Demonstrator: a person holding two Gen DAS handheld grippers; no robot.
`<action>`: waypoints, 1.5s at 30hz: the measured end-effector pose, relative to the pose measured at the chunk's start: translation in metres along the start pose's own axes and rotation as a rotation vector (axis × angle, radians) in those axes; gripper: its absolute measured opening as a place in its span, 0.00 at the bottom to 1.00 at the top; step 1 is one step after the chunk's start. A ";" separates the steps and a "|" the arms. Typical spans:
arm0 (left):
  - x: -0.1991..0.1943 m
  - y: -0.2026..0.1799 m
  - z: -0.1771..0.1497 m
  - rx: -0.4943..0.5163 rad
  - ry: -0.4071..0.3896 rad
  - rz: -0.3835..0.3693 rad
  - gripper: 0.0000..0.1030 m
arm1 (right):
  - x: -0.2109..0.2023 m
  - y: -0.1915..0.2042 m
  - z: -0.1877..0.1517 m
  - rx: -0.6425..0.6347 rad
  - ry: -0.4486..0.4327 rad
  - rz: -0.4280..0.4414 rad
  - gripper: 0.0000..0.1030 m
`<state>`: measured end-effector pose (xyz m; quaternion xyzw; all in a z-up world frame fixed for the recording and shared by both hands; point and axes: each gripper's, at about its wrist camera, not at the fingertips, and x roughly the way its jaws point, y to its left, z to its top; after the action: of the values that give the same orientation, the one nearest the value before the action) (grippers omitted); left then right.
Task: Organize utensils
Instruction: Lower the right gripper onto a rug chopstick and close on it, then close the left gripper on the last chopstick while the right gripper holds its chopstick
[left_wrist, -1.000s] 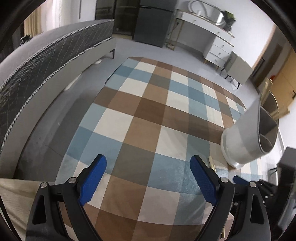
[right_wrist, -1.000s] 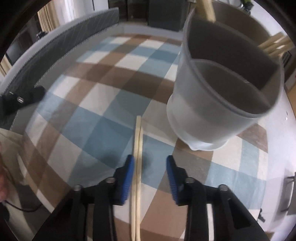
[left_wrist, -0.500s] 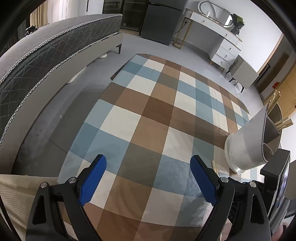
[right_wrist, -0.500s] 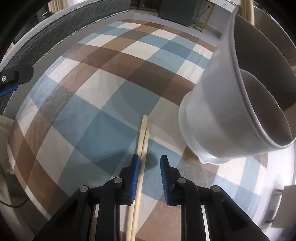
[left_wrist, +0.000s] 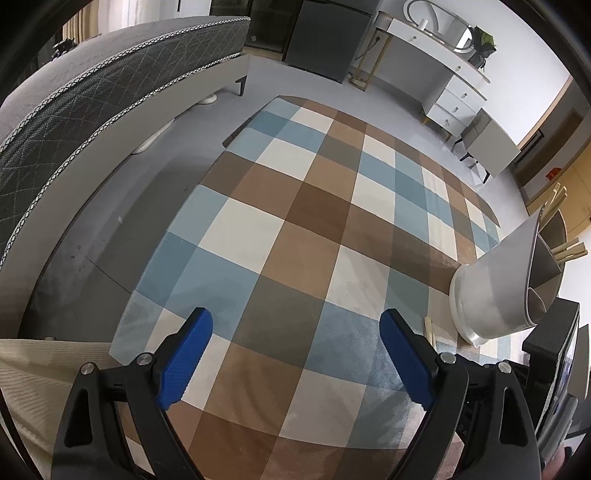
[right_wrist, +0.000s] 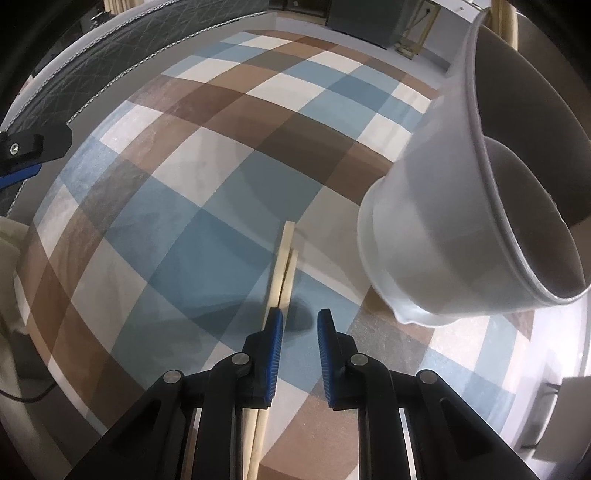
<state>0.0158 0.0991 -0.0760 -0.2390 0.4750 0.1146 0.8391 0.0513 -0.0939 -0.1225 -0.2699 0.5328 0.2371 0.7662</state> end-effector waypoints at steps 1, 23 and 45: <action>0.000 0.000 0.000 -0.003 0.002 0.000 0.86 | 0.001 0.000 0.001 -0.002 0.004 0.004 0.16; 0.014 0.002 -0.002 -0.021 0.113 -0.026 0.86 | 0.010 0.001 0.030 0.099 -0.125 0.067 0.04; 0.026 -0.087 -0.031 0.210 0.188 -0.048 0.86 | -0.105 -0.095 -0.058 0.631 -0.614 0.183 0.04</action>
<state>0.0425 0.0074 -0.0862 -0.1709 0.5552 0.0213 0.8137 0.0394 -0.2111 -0.0250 0.1083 0.3486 0.1991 0.9095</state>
